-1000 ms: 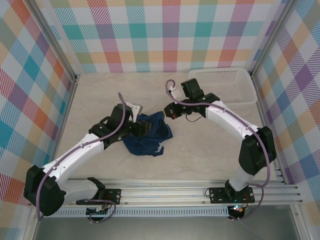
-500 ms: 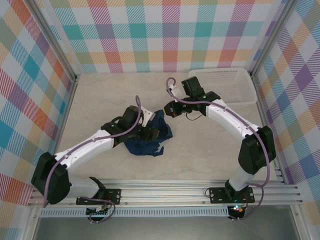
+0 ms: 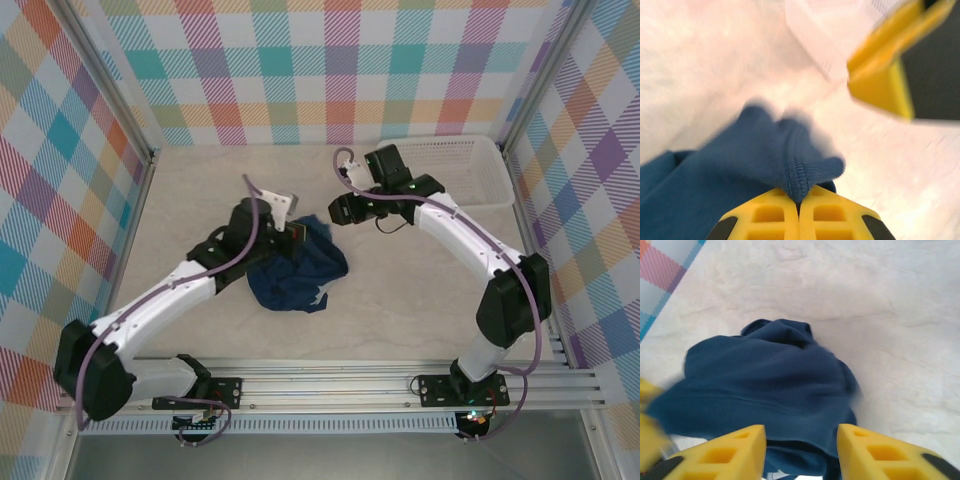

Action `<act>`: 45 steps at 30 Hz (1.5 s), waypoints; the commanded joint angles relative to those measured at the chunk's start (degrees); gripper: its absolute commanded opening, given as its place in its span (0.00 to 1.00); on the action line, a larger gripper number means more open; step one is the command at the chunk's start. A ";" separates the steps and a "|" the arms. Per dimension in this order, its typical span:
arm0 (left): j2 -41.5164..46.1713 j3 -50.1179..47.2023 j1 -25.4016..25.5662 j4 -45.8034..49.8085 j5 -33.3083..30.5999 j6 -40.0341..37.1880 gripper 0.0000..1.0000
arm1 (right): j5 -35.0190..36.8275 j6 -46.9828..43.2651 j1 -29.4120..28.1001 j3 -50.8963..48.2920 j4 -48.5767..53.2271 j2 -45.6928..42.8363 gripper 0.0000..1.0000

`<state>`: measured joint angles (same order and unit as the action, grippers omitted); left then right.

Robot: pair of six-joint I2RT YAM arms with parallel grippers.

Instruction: Fold the inside-out t-shirt

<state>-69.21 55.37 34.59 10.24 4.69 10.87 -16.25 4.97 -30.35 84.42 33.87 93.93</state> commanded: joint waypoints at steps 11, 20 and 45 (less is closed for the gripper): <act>1.97 1.67 -3.20 1.87 2.45 4.17 0.00 | -10.73 1.30 0.55 -29.12 -19.06 -9.11 0.64; 3.07 2.00 -4.00 2.33 2.97 3.80 0.00 | -13.23 3.29 0.55 -30.46 -28.05 -0.03 0.74; 6.20 28.35 -4.79 1.96 5.26 4.30 0.00 | 22.94 -14.02 0.73 9.56 -5.73 -30.57 0.00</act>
<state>-62.11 81.14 30.28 10.92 9.37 15.29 -1.69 -4.32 -29.71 92.31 20.36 61.01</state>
